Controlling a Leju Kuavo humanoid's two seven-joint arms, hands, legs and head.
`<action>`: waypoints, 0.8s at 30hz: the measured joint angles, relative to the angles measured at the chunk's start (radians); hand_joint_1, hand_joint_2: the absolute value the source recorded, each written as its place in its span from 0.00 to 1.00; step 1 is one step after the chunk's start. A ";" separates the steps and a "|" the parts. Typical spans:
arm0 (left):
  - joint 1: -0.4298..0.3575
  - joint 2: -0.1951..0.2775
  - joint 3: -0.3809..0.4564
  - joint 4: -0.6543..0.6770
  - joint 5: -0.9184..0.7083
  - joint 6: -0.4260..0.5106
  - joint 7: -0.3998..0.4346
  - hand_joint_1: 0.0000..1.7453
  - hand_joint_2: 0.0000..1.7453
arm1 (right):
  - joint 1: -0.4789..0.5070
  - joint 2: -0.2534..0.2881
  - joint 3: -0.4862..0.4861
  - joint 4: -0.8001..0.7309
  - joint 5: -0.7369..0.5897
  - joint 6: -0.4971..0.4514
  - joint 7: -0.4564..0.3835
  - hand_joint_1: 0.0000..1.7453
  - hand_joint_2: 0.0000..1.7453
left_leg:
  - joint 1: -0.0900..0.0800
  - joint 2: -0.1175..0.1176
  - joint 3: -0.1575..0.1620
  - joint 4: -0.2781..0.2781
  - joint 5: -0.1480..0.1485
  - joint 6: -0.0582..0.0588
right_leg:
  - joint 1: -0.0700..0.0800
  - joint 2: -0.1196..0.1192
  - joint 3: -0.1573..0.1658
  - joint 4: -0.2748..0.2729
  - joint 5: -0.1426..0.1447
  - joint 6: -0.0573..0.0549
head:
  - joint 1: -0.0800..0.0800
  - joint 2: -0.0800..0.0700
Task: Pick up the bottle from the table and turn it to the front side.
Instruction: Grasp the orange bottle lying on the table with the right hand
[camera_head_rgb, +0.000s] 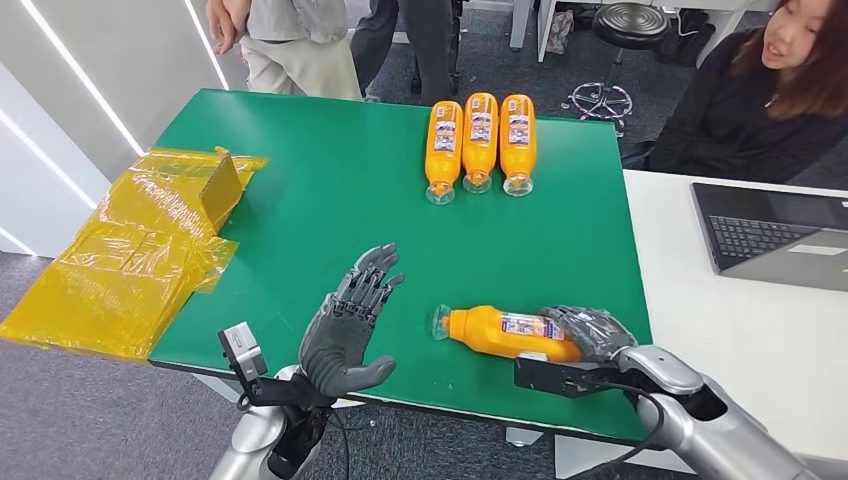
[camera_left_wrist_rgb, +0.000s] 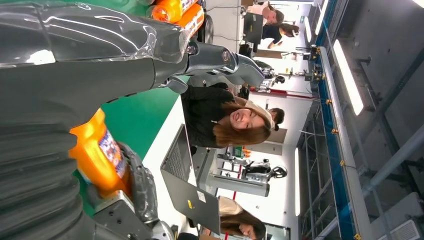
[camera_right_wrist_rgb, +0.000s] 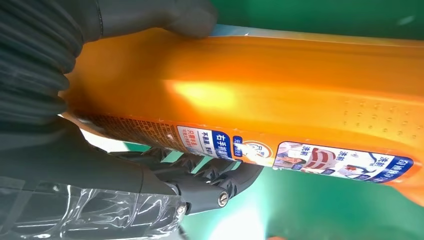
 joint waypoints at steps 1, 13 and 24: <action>0.000 0.001 0.001 0.000 0.000 0.000 0.000 0.00 1.00 | 0.000 -0.008 -0.003 -0.012 0.005 0.001 0.007 1.00 1.00 | 0.000 0.000 0.000 0.000 0.000 0.000 | 0.000 0.000 0.000 0.000 0.000 0.000 | 0.000 0.000; 0.014 0.005 0.005 -0.009 0.000 0.009 0.003 0.00 1.00 | -0.103 -0.112 -0.101 -0.186 -0.027 -0.001 0.047 1.00 1.00 | 0.000 0.000 -0.002 0.000 0.000 0.000 | 0.000 -0.001 -0.002 0.001 0.000 0.000 | 0.000 0.000; 0.028 0.005 0.005 -0.021 0.001 0.030 0.003 0.00 1.00 | 0.054 -0.168 -0.232 -0.376 0.090 -0.286 0.068 1.00 1.00 | 0.000 -0.004 -0.004 0.000 -0.001 0.000 | 0.000 -0.004 -0.003 0.000 -0.001 0.000 | 0.000 0.000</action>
